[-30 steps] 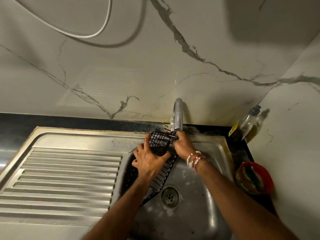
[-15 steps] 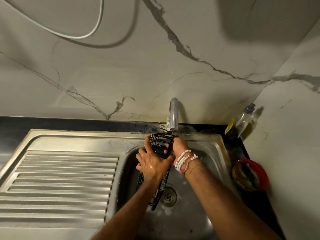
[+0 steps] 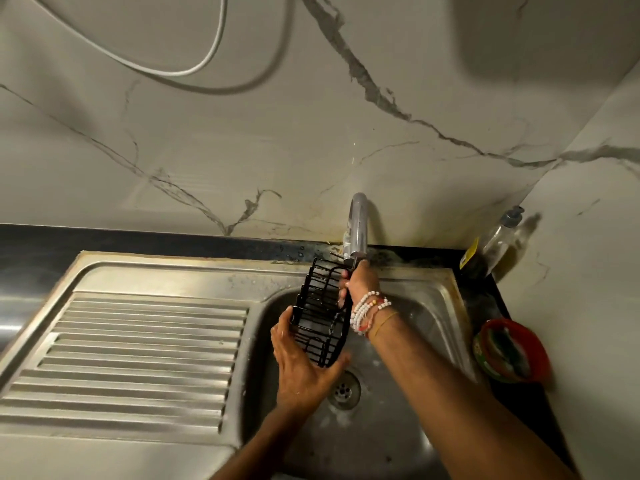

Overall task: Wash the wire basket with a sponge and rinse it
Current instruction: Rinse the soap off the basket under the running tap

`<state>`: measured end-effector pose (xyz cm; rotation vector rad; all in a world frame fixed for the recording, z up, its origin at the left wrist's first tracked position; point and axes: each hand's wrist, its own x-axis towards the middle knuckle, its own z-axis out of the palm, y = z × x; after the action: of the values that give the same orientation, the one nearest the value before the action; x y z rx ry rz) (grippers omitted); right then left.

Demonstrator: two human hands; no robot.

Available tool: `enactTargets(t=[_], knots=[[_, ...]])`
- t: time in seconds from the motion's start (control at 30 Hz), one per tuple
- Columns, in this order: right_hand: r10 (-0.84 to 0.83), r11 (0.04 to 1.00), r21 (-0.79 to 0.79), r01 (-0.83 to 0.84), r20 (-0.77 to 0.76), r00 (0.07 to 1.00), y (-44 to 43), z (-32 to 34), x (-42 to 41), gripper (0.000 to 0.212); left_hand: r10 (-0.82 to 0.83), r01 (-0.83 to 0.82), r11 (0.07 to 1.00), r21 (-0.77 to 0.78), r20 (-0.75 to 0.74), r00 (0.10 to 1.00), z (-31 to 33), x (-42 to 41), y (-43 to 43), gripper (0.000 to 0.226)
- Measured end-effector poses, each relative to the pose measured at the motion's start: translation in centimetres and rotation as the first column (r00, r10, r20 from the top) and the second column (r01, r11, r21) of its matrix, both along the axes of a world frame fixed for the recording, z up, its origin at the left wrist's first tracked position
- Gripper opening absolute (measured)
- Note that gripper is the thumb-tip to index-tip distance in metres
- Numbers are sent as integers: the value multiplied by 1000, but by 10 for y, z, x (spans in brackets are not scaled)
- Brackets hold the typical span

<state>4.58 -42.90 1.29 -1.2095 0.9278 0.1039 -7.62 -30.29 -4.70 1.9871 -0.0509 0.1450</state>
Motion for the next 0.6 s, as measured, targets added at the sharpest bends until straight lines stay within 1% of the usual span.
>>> enactTargets(t=[0.07,0.13,0.2,0.3,0.33,0.4,0.47,0.5,0.53,0.57,0.6], knots=[[-40,995,-89,41,12,999,-3,-2,1,56,-122,122,992,-5,-35,992,7,3,15,104],[-91,988,-122,94,29,995,-8,-1,-1,58,-166,165,986,-18,-100,981,20,13,21,97],[-134,987,-79,137,48,990,-10,3,-3,55,-179,185,983,10,-194,965,35,31,19,100],[-150,987,67,146,62,987,-1,11,-5,45,-190,256,958,130,-384,904,59,63,9,119],[-156,983,108,148,72,985,4,13,-6,46,-186,279,945,169,-421,888,64,72,7,124],[-142,982,144,124,119,983,13,18,-13,52,-175,319,908,270,-447,877,70,79,2,129],[-64,978,205,26,180,982,14,22,-23,50,-158,329,877,349,-438,885,71,76,3,124],[13,969,237,-65,216,976,14,26,-29,45,-149,310,887,342,-424,893,70,73,7,113],[113,956,235,-176,257,960,11,28,-34,40,-137,275,911,309,-401,906,69,71,13,99],[228,942,177,-285,285,931,7,30,-37,34,-122,235,936,261,-386,915,67,69,20,90],[316,934,72,-350,291,903,1,31,-38,29,-110,200,959,201,-386,916,66,70,26,86]])
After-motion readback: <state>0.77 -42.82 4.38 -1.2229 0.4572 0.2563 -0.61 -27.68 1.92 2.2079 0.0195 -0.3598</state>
